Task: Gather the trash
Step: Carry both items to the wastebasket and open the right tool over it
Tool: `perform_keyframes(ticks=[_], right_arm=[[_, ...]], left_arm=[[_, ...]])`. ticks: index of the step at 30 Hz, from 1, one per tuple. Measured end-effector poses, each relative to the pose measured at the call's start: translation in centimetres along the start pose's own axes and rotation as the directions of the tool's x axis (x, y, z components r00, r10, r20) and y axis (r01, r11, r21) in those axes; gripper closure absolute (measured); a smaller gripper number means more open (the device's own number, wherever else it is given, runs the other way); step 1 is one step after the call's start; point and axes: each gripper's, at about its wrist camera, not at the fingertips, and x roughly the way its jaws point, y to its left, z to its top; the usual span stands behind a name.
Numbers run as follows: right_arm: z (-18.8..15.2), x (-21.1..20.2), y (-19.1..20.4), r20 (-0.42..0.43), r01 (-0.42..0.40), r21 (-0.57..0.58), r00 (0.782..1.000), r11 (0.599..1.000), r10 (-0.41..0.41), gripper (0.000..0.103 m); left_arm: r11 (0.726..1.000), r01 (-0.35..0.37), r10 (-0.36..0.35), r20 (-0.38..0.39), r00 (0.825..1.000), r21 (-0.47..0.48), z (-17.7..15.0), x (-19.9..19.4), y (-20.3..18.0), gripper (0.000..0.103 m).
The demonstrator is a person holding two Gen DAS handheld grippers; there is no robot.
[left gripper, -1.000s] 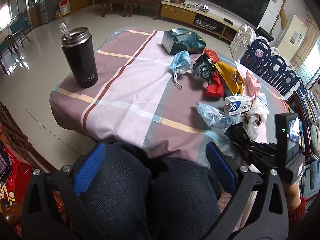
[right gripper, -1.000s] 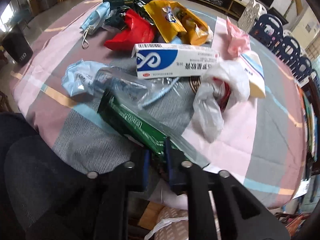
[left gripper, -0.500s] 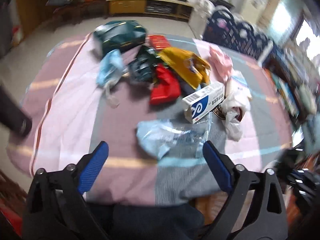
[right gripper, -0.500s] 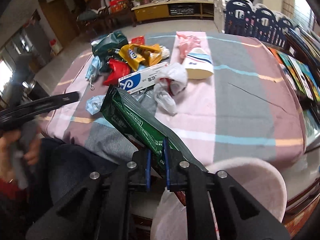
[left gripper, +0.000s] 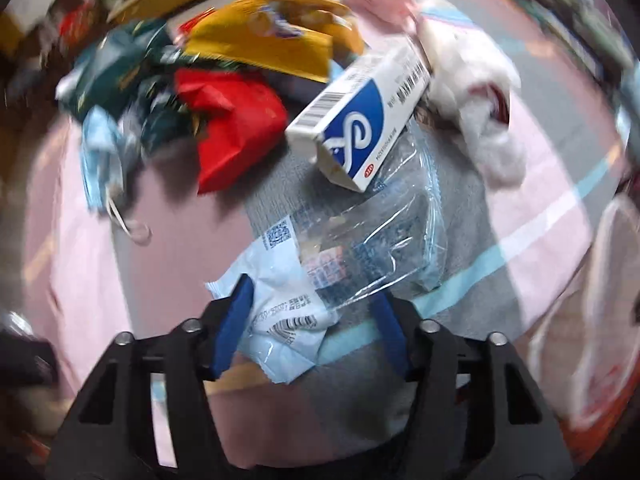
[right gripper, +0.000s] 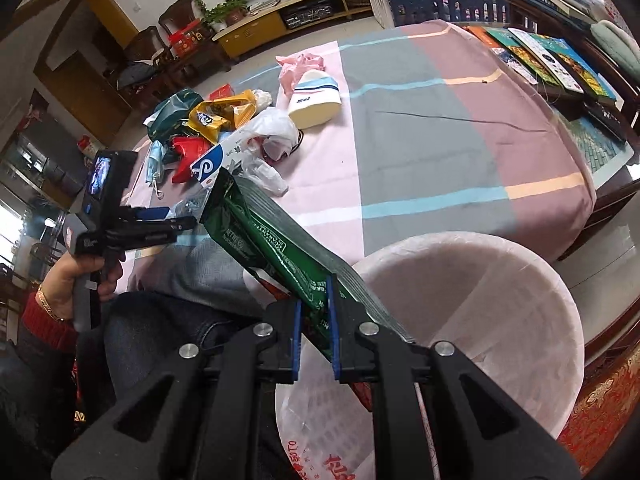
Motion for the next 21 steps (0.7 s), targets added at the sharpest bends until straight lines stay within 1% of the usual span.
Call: perform_keyframes(ticks=[1, 2, 3, 5, 6, 8, 11, 12, 14, 17, 21], right_arm=[[0.0, -0.2, 0.0, 0.004, 0.004, -0.006, 1.0, 1.0, -0.004, 0.091], [0.0, -0.4, 0.1, 0.009, 0.008, -0.01, 1.0, 1.0, -0.008, 0.091], [0.0, -0.5, 0.0, 0.014, 0.008, -0.01, 1.0, 1.0, -0.008, 0.091], [0.0, -0.9, 0.0, 0.023, 0.003, -0.005, 1.0, 1.0, -0.003, 0.091], [-0.1, -1.0, 0.0, 0.026, 0.004, -0.003, 1.0, 1.0, -0.004, 0.091], [-0.1, -1.3, 0.1, 0.031, 0.015, 0.0, 0.999, 1.0, -0.015, 0.091], [-0.2, -2.0, 0.4, 0.046, 0.033, -0.008, 0.998, 0.999, -0.033, 0.091], [-0.3, -2.4, 0.5, 0.054, 0.04, -0.015, 0.998, 0.999, -0.039, 0.091], [-0.3, -3.3, 1.0, 0.072, 0.063, -0.033, 0.996, 0.997, -0.061, 0.091], [-0.5, -5.1, 1.7, 0.108, 0.103, -0.056, 0.989, 0.993, -0.096, 0.091], [-0.6, -7.9, 2.7, 0.166, 0.13, -0.087, 0.98, 0.988, -0.114, 0.091]], left_arm=[[1.0, 0.013, -0.013, 0.006, 1.0, -0.016, -0.3, -0.2, 0.4, 0.056], [1.0, 0.007, -0.006, 0.015, 1.0, -0.022, -0.7, -0.5, 0.6, 0.06], [1.0, -0.007, 0.008, 0.027, 1.0, -0.026, -1.3, -1.0, 0.6, 0.063], [0.999, -0.006, 0.008, 0.059, 0.998, -0.039, -2.4, -2.2, 0.9, 0.066], [0.998, 0.003, 0.002, 0.08, 0.997, -0.055, -3.3, -3.1, 0.9, 0.067], [0.994, -0.003, 0.015, 0.113, 0.993, -0.108, -4.3, -4.9, 1.2, 0.068], [0.985, 0.006, 0.026, 0.184, 0.983, -0.173, -5.8, -8.1, 0.6, 0.068], [0.984, 0.012, 0.028, 0.215, 0.976, -0.18, -6.5, -9.6, -0.1, 0.068], [0.984, 0.002, 0.048, 0.269, 0.962, -0.18, -7.6, -12.3, -1.7, 0.068], [0.984, 0.004, 0.058, 0.348, 0.936, -0.176, -9.0, -16.3, -3.6, 0.068], [0.981, -0.02, 0.103, 0.43, 0.897, -0.193, -9.8, -21.2, -5.1, 0.068]])
